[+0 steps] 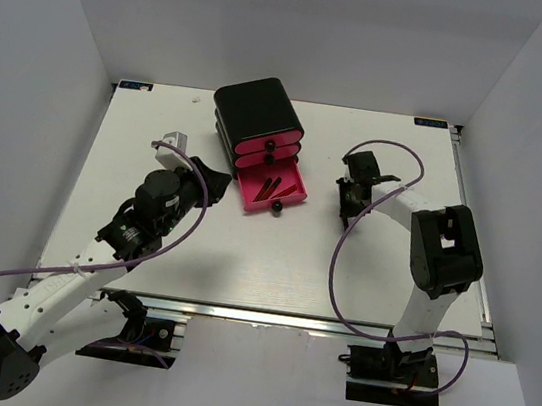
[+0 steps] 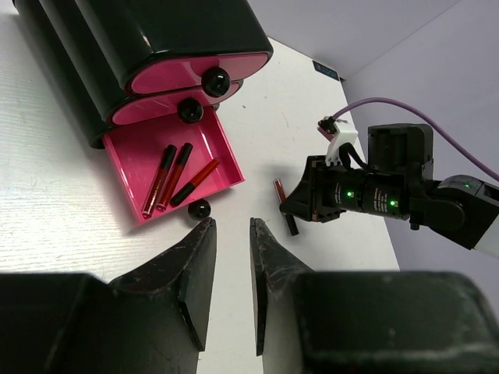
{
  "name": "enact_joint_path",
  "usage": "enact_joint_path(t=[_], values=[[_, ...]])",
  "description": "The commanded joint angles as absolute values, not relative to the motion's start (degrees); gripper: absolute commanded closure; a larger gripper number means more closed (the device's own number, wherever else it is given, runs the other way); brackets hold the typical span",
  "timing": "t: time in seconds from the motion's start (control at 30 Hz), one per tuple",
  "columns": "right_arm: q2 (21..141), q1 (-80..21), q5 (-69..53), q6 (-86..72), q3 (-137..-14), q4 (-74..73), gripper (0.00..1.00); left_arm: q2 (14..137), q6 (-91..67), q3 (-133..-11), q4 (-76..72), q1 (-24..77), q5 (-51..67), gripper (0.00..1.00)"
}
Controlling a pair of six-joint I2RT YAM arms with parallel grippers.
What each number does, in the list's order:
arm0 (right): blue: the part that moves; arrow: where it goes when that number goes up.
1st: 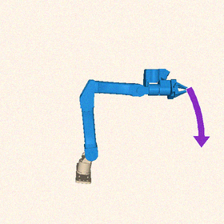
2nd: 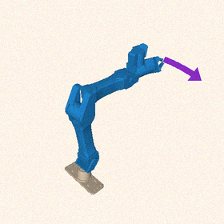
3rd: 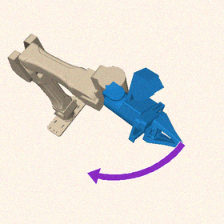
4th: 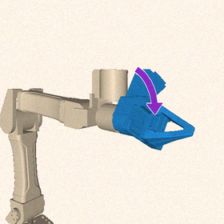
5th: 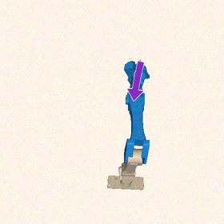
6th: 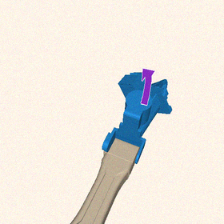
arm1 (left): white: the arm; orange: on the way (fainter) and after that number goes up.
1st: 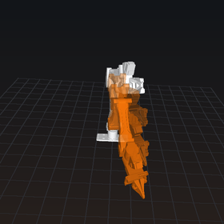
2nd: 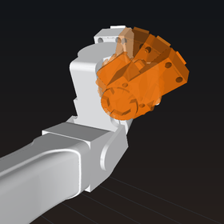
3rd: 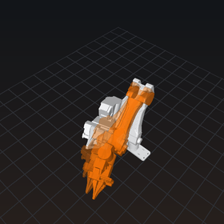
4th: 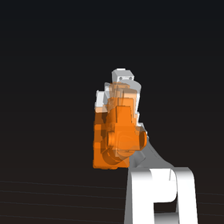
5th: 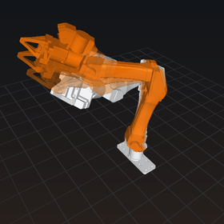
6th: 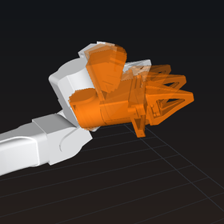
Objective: Organize the makeup
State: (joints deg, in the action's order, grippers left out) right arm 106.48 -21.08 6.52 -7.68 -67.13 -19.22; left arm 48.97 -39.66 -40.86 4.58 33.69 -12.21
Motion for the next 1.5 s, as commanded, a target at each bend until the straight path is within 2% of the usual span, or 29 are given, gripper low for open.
enact_joint_path(t=[0.0, 0.07, 0.1, 0.13, 0.23, 0.37, 0.47, 0.57, 0.67, 0.97, 1.33, 1.43, 1.47], values=[[108.63, -21.45, 6.68, -4.93, -67.50, -18.81, 0.80, 48.60, -39.55, -40.87, 4.83, 33.40, -13.01, 0.65], [108.28, -21.36, 5.89, -3.61, -66.98, -18.20, 0.89, 48.60, -39.64, -40.96, 4.92, 33.40, -13.01, 0.65], [108.11, -21.36, 5.80, -2.56, -66.71, -17.24, 0.98, 48.60, -39.55, -40.87, 5.01, 33.31, -13.09, 0.65], [107.24, -21.27, 5.28, -2.03, -66.45, -16.62, 1.00, 48.52, -39.55, -40.87, 5.10, 33.31, -13.18, 0.65], [103.30, -21.01, 1.16, -0.97, -66.01, -11.88, 1.00, 48.08, -39.81, -40.87, 5.54, 33.40, -13.53, 0.65], [94.41, -21.71, -15.76, -0.35, -63.12, -0.02, 1.00, 47.90, -40.43, -40.43, 5.45, 33.31, -13.97, 0.65], [91.50, -24.78, -27.57, 9.64, -62.58, 6.49, 1.00, 48.25, -40.87, -40.17, 4.83, 33.31, -13.97, 0.65], [92.98, -27.85, -35.74, 22.43, -63.98, 5.73, 1.00, 48.86, -40.87, -40.60, 4.83, 33.31, -13.80, 0.65], [96.67, -31.02, -36.12, 32.72, -67.40, 3.19, 1.00, 48.87, -40.69, -41.04, 5.27, 33.40, -14.06, 0.65], [104.93, -37.26, -25.67, 45.86, -74.00, 5.01, 1.00, 48.16, -41.75, -39.99, 5.19, 33.31, -14.94, 0.63], [109.86, -38.41, -20.74, 47.90, -77.69, 3.96, 1.00, 50.10, -41.75, -40.25, 4.75, 33.22, -14.77, 0.62], [110.57, -38.50, -20.39, 48.34, -77.78, 3.43, 0.87, 50.53, -41.66, -40.43, 4.66, 33.22, -14.85, 0.61], [110.91, -38.50, -20.30, 48.51, -77.70, 3.34, 0.80, 50.62, -41.66, -40.52, 4.57, 33.22, -14.85, 0.61]])
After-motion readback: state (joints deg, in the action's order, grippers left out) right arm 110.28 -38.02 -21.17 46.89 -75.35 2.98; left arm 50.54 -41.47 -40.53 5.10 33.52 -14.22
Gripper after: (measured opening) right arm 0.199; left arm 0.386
